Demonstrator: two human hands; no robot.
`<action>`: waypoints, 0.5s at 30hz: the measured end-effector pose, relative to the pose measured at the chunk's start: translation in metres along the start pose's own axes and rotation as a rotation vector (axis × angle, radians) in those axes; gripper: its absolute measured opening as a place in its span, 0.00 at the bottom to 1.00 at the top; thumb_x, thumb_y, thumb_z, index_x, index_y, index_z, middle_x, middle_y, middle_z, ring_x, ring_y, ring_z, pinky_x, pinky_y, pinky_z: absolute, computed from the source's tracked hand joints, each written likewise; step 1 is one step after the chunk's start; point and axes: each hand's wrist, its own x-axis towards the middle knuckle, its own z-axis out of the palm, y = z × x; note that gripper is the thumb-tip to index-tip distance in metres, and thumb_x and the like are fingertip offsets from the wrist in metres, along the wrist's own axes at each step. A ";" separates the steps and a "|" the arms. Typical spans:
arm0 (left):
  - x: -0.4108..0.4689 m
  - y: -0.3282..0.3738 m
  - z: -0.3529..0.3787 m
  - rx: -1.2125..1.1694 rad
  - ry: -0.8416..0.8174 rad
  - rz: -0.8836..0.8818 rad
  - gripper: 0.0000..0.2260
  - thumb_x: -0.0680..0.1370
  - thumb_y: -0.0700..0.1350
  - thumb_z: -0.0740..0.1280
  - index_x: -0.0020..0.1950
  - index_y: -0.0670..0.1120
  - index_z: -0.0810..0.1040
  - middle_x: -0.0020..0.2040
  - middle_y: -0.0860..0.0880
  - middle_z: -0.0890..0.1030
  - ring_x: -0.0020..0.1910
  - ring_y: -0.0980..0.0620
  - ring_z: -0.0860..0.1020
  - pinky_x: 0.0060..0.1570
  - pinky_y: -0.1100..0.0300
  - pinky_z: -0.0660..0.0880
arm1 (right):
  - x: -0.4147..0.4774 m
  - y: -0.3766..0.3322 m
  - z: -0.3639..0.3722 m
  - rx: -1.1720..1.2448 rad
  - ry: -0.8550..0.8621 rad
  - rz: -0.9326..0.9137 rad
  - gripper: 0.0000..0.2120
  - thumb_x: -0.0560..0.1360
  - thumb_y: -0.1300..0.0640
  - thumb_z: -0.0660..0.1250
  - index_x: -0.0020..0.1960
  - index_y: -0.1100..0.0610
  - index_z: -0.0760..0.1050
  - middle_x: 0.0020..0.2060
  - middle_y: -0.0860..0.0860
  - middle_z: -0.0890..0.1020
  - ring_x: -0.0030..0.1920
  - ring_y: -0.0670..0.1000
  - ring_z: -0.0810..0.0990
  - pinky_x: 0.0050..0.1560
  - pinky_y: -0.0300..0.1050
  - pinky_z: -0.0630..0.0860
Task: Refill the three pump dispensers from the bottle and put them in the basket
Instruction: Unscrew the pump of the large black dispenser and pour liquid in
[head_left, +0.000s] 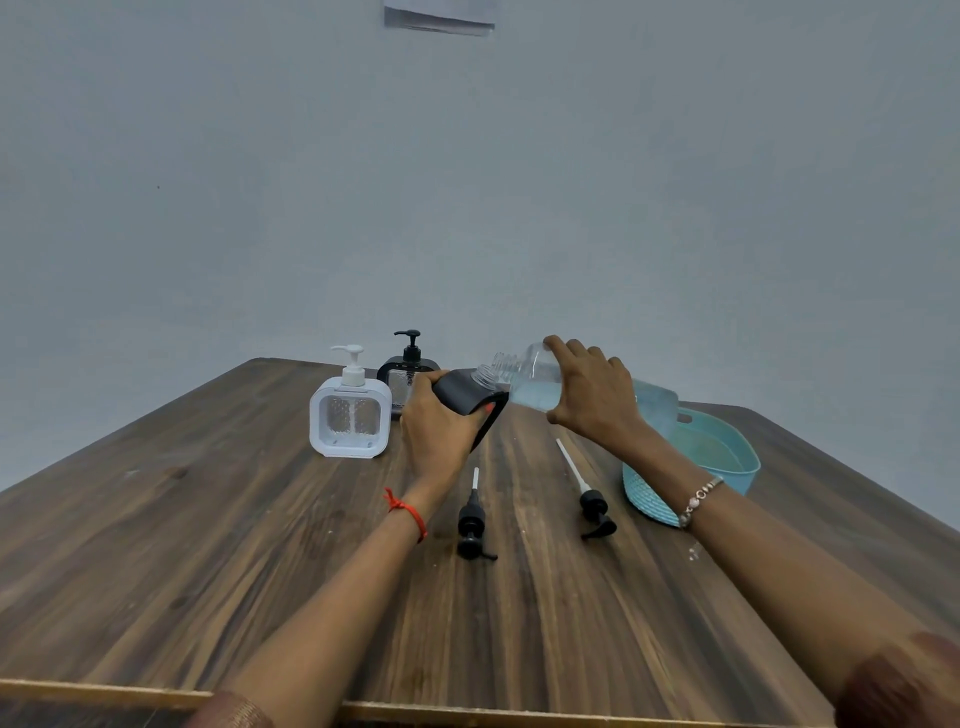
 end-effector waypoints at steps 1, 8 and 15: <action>0.000 0.000 0.001 -0.003 0.000 0.002 0.25 0.63 0.47 0.79 0.55 0.43 0.74 0.50 0.48 0.79 0.46 0.54 0.75 0.44 0.60 0.74 | 0.000 0.000 0.000 -0.003 -0.002 0.000 0.35 0.64 0.58 0.72 0.68 0.54 0.62 0.55 0.54 0.75 0.52 0.58 0.74 0.48 0.48 0.68; -0.002 -0.002 0.004 -0.034 -0.002 -0.011 0.25 0.62 0.48 0.79 0.54 0.44 0.74 0.49 0.47 0.80 0.48 0.50 0.78 0.47 0.55 0.77 | -0.003 0.003 0.000 0.000 -0.008 0.008 0.36 0.64 0.59 0.72 0.68 0.54 0.62 0.55 0.54 0.75 0.52 0.58 0.74 0.48 0.49 0.68; -0.007 -0.001 0.005 -0.045 -0.002 0.005 0.24 0.61 0.46 0.79 0.53 0.44 0.74 0.49 0.45 0.80 0.48 0.50 0.78 0.45 0.57 0.76 | -0.007 0.005 0.000 -0.012 -0.016 0.010 0.35 0.65 0.59 0.71 0.69 0.54 0.61 0.56 0.54 0.75 0.53 0.58 0.74 0.48 0.49 0.68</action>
